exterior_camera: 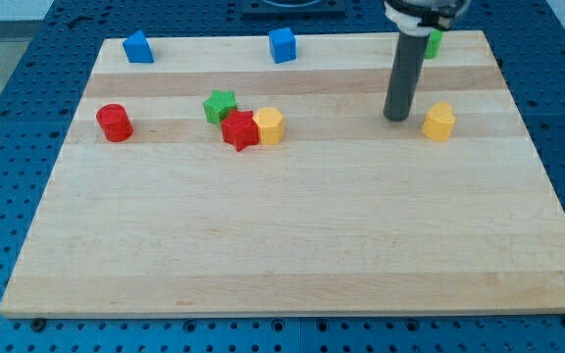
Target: Move the yellow heart a bit right
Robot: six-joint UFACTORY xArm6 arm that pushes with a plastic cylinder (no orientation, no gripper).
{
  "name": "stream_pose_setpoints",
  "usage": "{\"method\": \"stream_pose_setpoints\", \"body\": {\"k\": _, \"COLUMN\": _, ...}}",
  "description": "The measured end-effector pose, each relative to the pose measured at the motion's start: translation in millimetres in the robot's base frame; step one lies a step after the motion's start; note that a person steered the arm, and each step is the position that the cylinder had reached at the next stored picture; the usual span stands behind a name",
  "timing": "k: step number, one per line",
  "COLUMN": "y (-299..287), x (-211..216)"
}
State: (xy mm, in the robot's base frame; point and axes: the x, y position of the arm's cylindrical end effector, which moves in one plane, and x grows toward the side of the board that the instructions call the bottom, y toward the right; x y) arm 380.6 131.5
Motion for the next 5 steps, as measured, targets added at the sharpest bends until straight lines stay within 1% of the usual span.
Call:
{"method": "stream_pose_setpoints", "body": {"k": 1, "y": 1.4, "x": 11.8}}
{"method": "stream_pose_setpoints", "body": {"k": 2, "y": 5.7, "x": 10.9}}
{"method": "stream_pose_setpoints", "body": {"k": 5, "y": 44.8, "x": 9.5}}
